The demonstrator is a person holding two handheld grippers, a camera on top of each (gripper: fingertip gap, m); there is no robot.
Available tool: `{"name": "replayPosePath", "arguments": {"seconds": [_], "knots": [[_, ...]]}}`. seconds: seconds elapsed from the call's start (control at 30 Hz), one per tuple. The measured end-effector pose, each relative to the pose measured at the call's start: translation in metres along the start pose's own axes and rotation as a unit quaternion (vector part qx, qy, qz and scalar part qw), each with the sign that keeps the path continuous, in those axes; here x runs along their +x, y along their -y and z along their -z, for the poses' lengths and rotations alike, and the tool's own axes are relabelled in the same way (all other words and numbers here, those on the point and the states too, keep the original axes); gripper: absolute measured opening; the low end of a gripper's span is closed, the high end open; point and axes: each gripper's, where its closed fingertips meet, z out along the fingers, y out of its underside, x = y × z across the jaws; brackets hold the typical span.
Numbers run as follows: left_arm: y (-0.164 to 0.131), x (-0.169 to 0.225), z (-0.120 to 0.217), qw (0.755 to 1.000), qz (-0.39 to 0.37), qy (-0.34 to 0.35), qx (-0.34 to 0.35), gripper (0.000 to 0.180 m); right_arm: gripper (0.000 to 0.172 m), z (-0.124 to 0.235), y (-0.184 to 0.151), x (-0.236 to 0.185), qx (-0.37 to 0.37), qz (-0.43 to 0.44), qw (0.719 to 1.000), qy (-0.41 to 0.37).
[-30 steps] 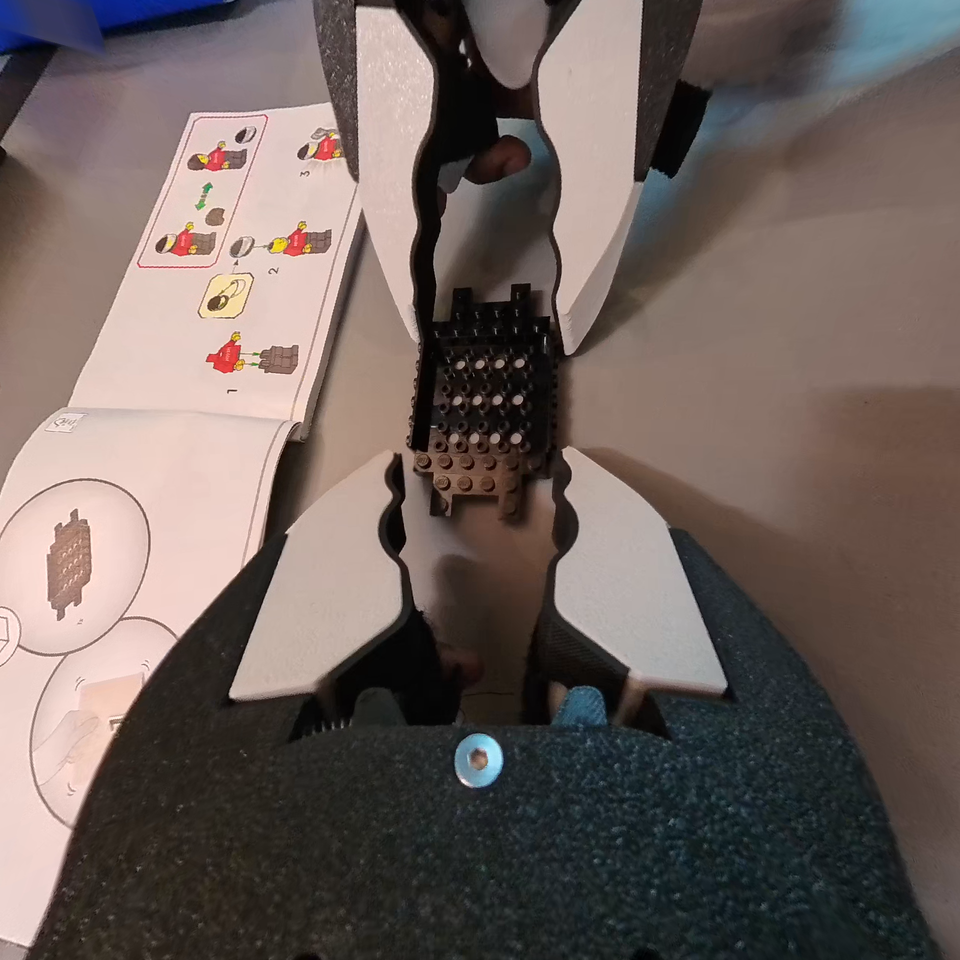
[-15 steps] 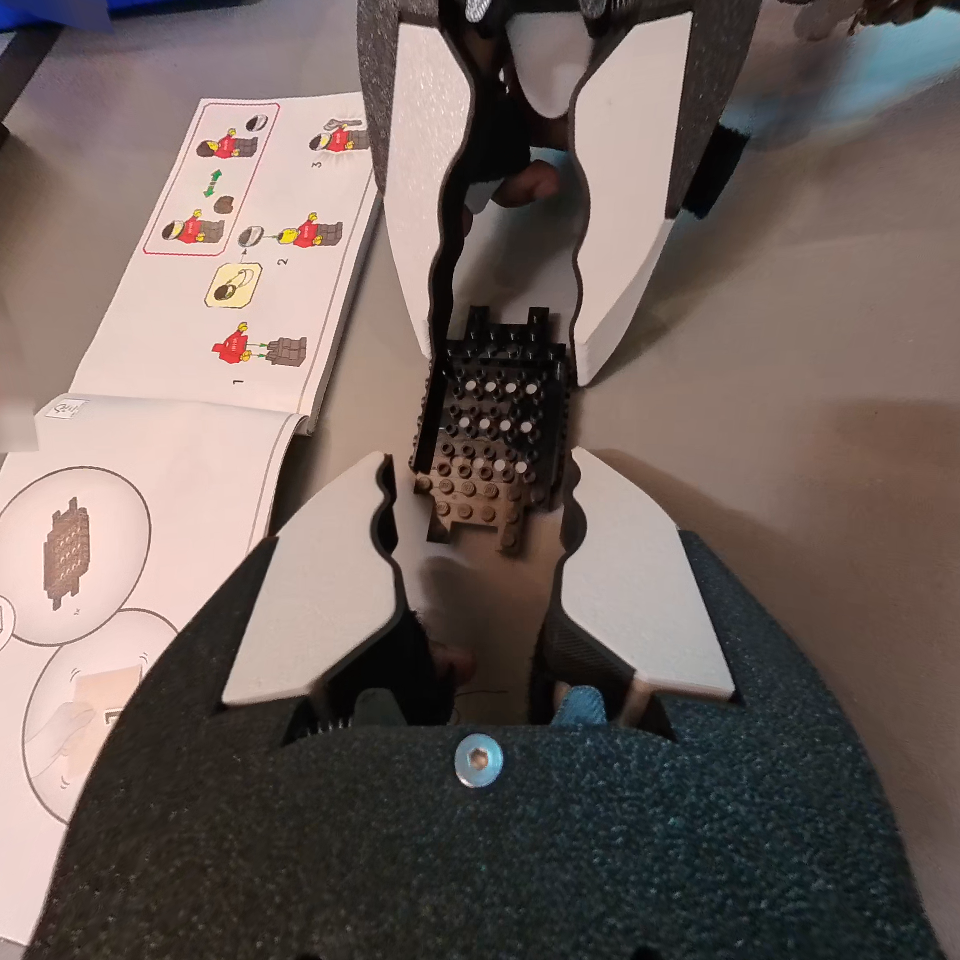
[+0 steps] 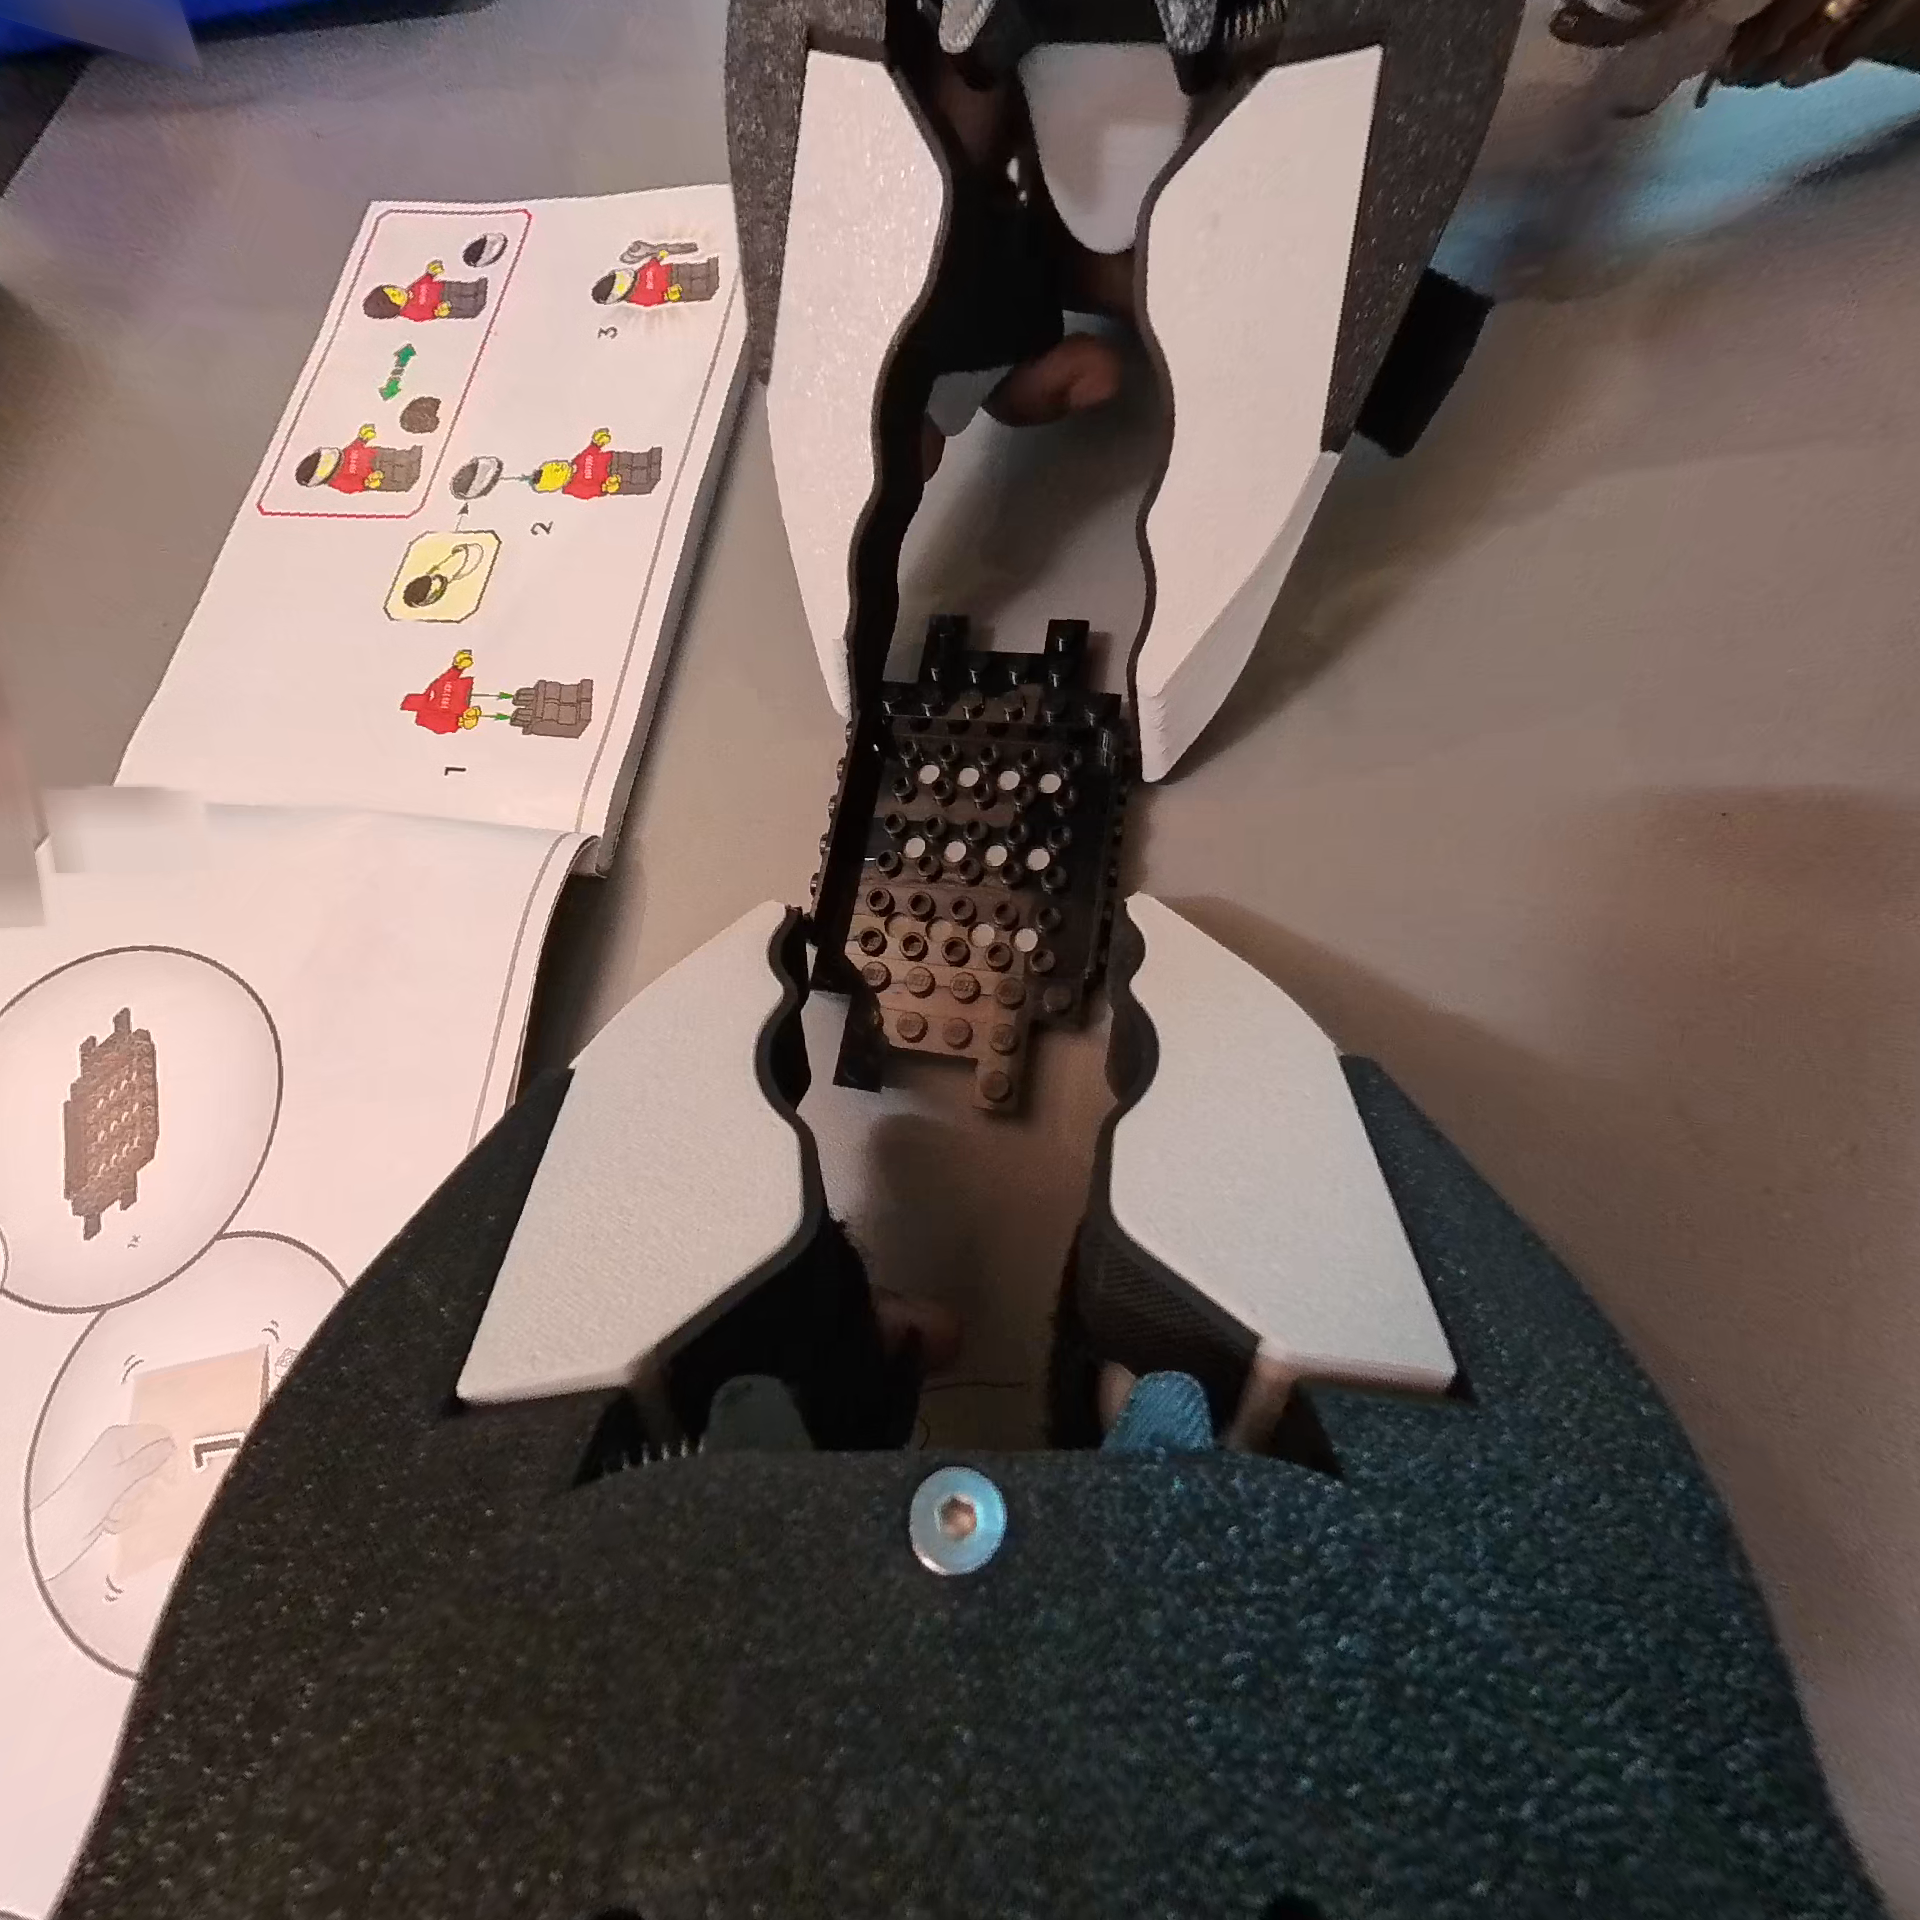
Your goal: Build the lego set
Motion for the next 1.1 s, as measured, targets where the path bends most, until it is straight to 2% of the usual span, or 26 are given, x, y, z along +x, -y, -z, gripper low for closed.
{"name": "replayPosePath", "arguments": {"seconds": [0.2,0.37,0.6,0.8,1.1], "knots": [[-0.001,-0.004,0.006,1.000,-0.018,0.011,0.009,0.054,0.057,0.004,0.009,-0.001,0.033,-0.017,0.999,-0.003],[-0.013,-0.027,0.029,0.999,-0.017,0.048,-0.003,0.054,0.058,0.009,0.009,0.002,0.040,-0.019,0.999,-0.007],[-0.035,-0.108,0.080,0.992,-0.049,0.108,-0.051,0.054,0.057,0.014,0.009,0.004,0.043,-0.015,0.999,-0.009],[-0.048,-0.144,0.079,0.990,-0.053,0.102,-0.078,0.054,0.057,0.018,0.004,0.004,0.039,-0.020,0.999,-0.017],[-0.063,-0.160,0.068,0.987,-0.056,0.089,-0.120,0.054,0.056,0.025,-0.001,0.006,0.035,-0.028,0.999,-0.032]]}}
